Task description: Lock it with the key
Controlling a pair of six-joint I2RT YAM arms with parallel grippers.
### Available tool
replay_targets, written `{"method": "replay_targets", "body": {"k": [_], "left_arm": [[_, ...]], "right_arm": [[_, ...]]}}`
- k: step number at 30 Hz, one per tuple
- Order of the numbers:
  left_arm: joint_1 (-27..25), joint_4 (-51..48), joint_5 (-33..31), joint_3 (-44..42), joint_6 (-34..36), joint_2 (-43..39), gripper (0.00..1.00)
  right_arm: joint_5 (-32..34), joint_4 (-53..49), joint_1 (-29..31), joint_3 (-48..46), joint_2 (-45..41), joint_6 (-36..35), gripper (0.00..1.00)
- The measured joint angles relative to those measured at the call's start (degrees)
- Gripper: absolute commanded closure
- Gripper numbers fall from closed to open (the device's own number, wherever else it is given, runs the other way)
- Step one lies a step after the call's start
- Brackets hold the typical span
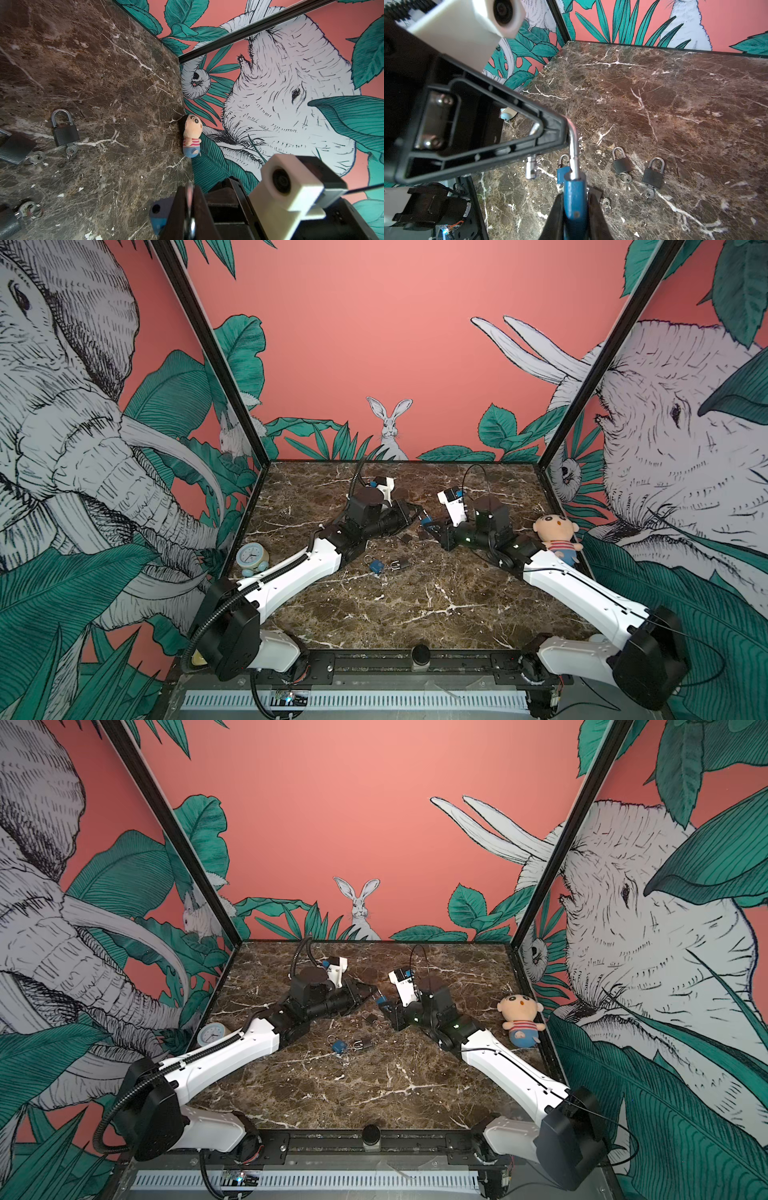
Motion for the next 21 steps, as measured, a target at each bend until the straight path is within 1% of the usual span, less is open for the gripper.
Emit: {"method": "replay_targets", "body": {"k": [1, 3, 5, 7, 9, 12, 16, 21], "left_arm": [[0.0, 0.0, -0.1, -0.1, 1.0, -0.3, 0.64], [0.0, -0.4, -0.3, -0.2, 2.5, -1.3, 0.56], [0.3, -1.1, -0.8, -0.2, 4.7, -3.1, 0.52], [0.7, -1.8, -1.0, -0.3, 6.9, -4.9, 0.51], [2.0, -2.4, -0.8, -0.6, 8.7, -6.9, 0.52], [5.2, -2.6, 1.4, -0.9, 12.2, -8.6, 0.53], [8.3, -3.5, 7.0, -0.9, 17.1, -8.3, 0.55], [8.8, -4.2, 15.0, -0.8, 21.1, -7.2, 0.59]], "right_arm": [[-1.2, -1.0, -0.3, 0.7, 0.0, 0.7, 1.0], [-3.7, -3.3, -1.7, 2.3, 0.0, 1.9, 1.0], [-7.4, -5.9, -3.4, 4.4, 0.2, 2.8, 1.0], [-10.8, -8.0, -4.6, 6.3, 0.5, 3.3, 1.0], [-14.8, -10.6, -5.4, 8.3, 1.2, 3.3, 1.0], [-20.3, -14.6, -5.7, 11.0, 2.5, 2.9, 1.0], [-26.5, -18.6, -5.8, 12.4, 3.9, 2.1, 1.0], [-31.9, -21.6, -6.4, 12.4, 4.5, 1.9, 1.0]]}}
